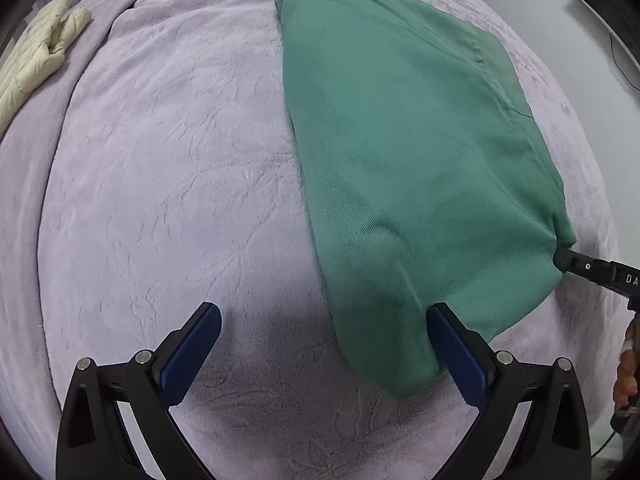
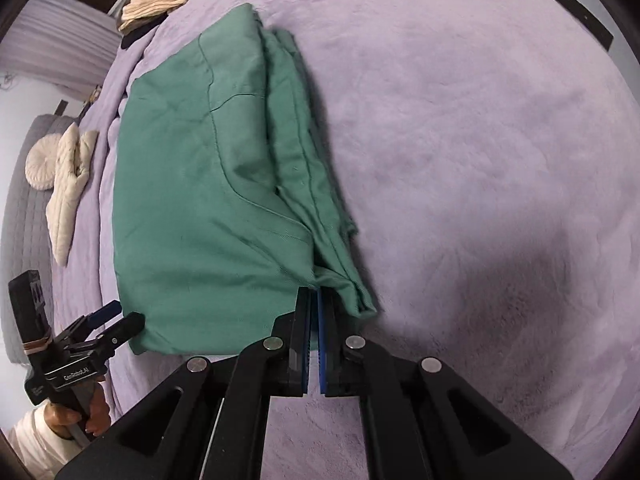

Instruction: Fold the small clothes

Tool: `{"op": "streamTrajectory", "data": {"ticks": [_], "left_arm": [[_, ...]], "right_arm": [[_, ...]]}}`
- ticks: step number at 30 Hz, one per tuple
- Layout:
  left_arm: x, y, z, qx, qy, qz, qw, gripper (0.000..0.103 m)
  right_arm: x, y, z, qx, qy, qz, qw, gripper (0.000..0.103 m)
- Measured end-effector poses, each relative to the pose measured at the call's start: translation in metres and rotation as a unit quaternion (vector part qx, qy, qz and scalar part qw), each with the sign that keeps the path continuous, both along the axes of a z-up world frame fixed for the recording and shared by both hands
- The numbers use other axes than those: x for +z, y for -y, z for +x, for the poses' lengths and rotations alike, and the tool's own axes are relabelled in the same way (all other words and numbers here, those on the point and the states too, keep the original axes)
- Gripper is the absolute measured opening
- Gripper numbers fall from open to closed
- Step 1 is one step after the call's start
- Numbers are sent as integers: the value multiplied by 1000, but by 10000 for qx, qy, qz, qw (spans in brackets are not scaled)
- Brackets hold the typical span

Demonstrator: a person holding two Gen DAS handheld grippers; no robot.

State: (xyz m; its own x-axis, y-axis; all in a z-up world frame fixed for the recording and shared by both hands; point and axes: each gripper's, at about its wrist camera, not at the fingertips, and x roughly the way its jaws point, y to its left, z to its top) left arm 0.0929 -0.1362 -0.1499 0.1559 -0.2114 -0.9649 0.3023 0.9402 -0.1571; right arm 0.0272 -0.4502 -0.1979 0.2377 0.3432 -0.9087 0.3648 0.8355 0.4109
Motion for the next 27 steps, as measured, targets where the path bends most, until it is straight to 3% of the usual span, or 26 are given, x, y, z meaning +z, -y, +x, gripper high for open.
{"op": "streamTrajectory", "data": {"ticks": [13, 27], "left_arm": [[21, 9, -5, -58, -2, 466, 9989, 103], [30, 2, 3, 111, -20, 500, 9987, 103]], "right_arm": [[30, 13, -21, -445, -16, 50, 9990, 7], [42, 1, -12, -300, -4, 126, 9995, 7]]}}
